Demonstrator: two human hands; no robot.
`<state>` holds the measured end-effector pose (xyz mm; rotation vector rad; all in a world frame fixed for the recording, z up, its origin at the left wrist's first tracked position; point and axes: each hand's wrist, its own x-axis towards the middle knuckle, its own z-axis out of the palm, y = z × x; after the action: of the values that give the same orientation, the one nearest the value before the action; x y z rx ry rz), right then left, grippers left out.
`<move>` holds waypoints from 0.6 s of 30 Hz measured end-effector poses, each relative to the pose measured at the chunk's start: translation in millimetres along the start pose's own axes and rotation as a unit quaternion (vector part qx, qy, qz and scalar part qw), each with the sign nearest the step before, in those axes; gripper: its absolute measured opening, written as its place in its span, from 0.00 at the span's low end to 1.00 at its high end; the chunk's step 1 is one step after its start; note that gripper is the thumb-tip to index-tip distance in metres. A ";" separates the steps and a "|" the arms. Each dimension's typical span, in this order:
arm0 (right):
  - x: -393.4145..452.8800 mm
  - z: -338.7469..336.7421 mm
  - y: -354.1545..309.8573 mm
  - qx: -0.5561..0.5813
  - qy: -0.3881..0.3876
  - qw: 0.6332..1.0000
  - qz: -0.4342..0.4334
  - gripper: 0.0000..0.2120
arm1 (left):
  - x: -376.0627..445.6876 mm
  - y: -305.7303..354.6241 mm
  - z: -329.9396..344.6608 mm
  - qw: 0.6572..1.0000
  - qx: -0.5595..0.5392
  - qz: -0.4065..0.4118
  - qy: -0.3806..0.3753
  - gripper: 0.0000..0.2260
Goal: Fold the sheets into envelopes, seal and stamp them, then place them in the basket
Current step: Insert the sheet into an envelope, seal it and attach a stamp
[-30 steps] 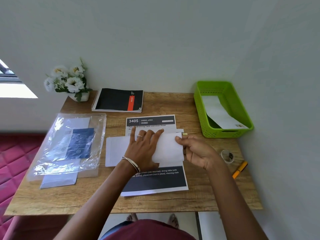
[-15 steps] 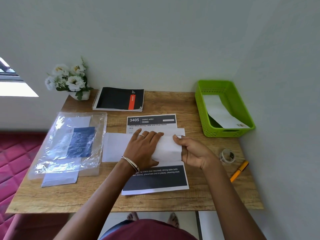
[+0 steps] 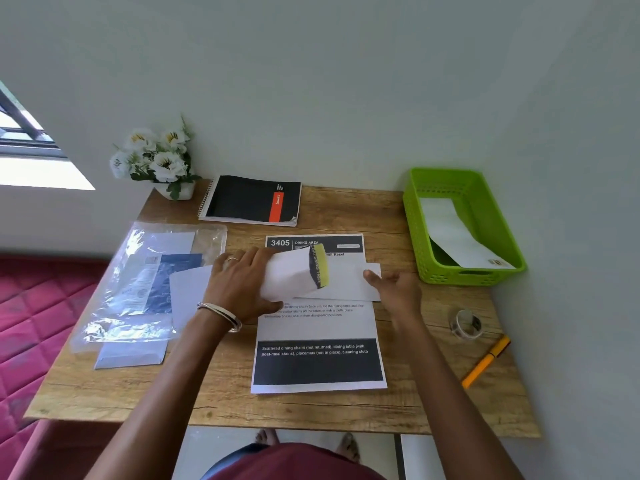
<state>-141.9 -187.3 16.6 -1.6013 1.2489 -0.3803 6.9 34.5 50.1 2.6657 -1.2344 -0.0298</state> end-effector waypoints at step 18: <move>12.9 13.3 2.9 0.027 0.021 0.998 0.058 0.12 | -1.5 -11.4 -3.9 0.999 0.015 -0.023 0.035 0.42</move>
<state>-128.3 -191.3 4.3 -1.4751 1.3453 -0.3737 14.9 43.4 51.6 2.6967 -1.1606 0.0749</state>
